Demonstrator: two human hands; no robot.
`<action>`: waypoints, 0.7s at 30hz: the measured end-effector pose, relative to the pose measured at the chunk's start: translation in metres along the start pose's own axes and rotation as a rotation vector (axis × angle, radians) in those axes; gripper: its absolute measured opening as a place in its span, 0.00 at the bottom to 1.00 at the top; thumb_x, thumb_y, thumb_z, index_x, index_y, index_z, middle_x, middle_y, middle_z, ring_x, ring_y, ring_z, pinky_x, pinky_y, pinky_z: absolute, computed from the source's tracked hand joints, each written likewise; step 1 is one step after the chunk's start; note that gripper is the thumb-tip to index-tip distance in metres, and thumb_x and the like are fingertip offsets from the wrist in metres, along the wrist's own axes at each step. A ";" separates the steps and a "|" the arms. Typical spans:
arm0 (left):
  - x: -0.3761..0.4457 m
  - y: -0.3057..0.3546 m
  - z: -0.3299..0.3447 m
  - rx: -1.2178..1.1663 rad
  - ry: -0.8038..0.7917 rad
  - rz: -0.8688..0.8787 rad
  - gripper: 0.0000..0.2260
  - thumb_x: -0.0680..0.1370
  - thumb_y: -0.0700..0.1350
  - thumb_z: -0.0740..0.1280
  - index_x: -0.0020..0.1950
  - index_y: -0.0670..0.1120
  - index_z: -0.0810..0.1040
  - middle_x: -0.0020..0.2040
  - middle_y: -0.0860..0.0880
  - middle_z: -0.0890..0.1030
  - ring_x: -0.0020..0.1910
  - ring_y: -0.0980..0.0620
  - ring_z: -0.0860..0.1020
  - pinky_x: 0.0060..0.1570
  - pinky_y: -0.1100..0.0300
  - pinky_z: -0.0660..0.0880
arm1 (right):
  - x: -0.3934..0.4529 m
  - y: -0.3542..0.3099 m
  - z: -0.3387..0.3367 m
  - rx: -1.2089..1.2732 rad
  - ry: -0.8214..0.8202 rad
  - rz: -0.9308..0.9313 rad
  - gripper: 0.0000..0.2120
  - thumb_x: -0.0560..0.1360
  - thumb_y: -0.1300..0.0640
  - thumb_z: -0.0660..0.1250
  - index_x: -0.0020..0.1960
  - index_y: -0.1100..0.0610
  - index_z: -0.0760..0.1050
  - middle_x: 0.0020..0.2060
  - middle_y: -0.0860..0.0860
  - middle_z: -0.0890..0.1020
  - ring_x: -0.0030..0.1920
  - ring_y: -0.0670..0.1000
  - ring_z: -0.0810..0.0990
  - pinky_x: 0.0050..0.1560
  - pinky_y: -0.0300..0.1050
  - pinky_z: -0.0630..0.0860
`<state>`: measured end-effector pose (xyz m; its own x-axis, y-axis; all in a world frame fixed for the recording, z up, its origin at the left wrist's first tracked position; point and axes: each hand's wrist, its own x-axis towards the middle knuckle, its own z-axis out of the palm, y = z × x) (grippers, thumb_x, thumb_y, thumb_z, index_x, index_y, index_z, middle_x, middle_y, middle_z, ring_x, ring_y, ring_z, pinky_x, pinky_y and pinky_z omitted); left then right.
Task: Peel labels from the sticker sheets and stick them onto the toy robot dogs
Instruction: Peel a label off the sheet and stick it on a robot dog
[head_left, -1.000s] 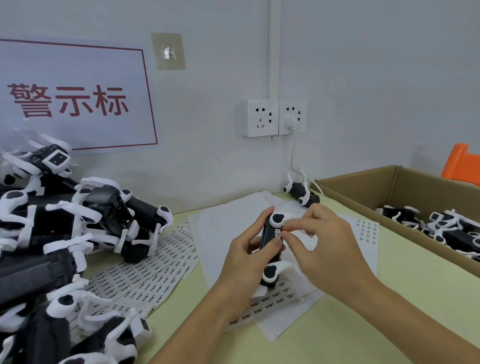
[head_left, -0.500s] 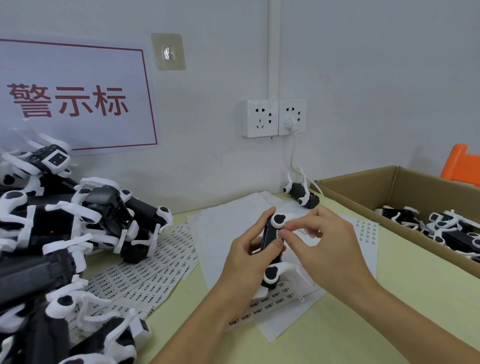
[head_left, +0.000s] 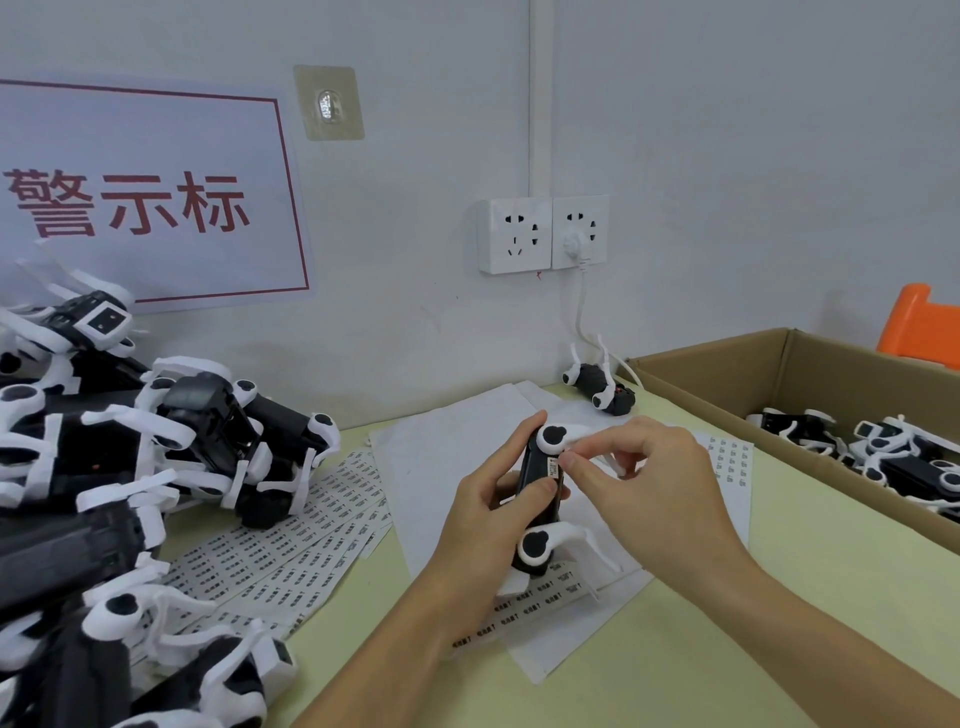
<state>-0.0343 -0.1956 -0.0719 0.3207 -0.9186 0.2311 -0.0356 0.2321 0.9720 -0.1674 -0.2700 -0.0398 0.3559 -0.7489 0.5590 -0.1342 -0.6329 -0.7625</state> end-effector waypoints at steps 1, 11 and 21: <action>0.001 0.000 -0.001 -0.034 -0.002 -0.020 0.23 0.73 0.48 0.65 0.64 0.70 0.77 0.51 0.45 0.85 0.56 0.49 0.83 0.51 0.58 0.77 | 0.000 0.002 0.000 -0.032 0.000 -0.047 0.14 0.72 0.60 0.75 0.36 0.41 0.83 0.32 0.43 0.76 0.35 0.41 0.74 0.37 0.28 0.68; 0.006 -0.003 -0.007 -0.234 0.000 -0.118 0.25 0.66 0.55 0.67 0.64 0.66 0.79 0.55 0.42 0.84 0.48 0.46 0.80 0.47 0.51 0.76 | -0.007 0.006 -0.009 -0.521 -0.238 -0.442 0.26 0.70 0.57 0.55 0.62 0.47 0.81 0.51 0.48 0.71 0.56 0.48 0.69 0.58 0.47 0.66; 0.008 -0.005 -0.007 -0.198 0.063 -0.141 0.19 0.82 0.44 0.60 0.63 0.66 0.80 0.54 0.44 0.85 0.43 0.49 0.81 0.38 0.57 0.78 | -0.001 0.015 -0.013 -0.456 -0.428 -0.392 0.29 0.71 0.60 0.55 0.66 0.39 0.78 0.57 0.42 0.67 0.65 0.44 0.62 0.64 0.32 0.52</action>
<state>-0.0250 -0.2021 -0.0748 0.3684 -0.9258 0.0850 0.1977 0.1673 0.9659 -0.1815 -0.2807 -0.0475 0.7740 -0.3675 0.5156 -0.2608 -0.9271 -0.2693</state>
